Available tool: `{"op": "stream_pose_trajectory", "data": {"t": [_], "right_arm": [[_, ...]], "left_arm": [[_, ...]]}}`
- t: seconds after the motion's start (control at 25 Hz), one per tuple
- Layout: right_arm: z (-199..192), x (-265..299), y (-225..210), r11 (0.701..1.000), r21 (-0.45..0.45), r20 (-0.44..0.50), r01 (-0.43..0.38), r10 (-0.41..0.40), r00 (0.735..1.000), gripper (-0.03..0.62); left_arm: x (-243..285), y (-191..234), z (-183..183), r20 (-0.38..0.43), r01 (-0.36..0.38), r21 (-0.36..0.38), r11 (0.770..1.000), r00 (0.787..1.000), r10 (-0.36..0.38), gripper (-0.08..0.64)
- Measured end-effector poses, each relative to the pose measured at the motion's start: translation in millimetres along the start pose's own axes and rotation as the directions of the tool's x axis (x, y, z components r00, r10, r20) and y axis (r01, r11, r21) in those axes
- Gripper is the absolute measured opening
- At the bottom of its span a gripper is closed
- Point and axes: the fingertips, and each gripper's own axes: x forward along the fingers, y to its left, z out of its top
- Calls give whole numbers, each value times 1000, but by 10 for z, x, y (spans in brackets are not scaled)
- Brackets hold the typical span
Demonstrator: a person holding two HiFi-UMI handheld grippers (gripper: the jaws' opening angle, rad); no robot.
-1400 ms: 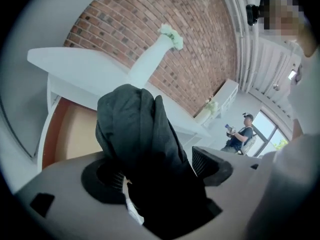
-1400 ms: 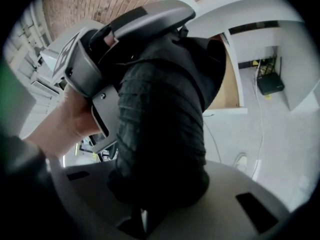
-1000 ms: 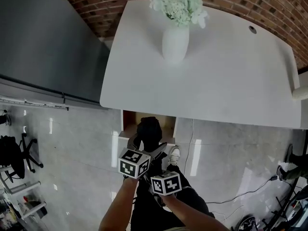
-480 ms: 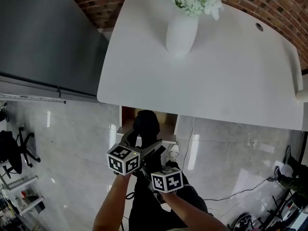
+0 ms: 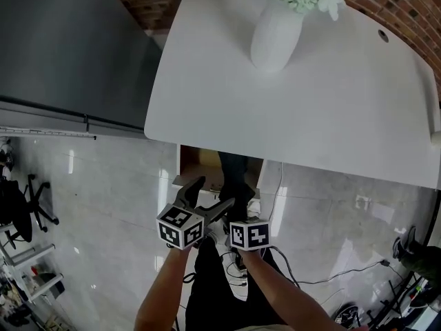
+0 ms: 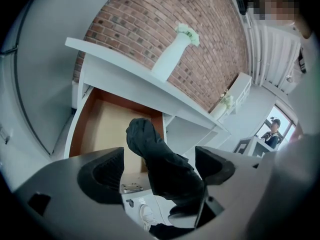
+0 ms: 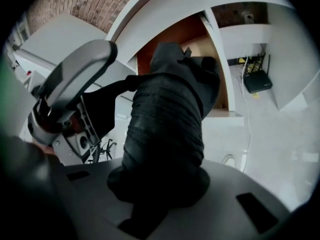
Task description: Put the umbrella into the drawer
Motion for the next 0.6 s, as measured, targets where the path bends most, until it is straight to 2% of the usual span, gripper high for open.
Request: {"op": "stream_pose_trajectory", "data": {"t": [0.32,0.6], "right_arm": [[157,177,-22,993,-99,-21,69,-72,997,78],[245,257,-82,984,-132,-42,117,-124,991,79]], "left_arm": [[-184,162,-90,29,-27,-50,998,999,29,423],[-287,252,-165,29,-71,-63,995,997,73,422]]}}
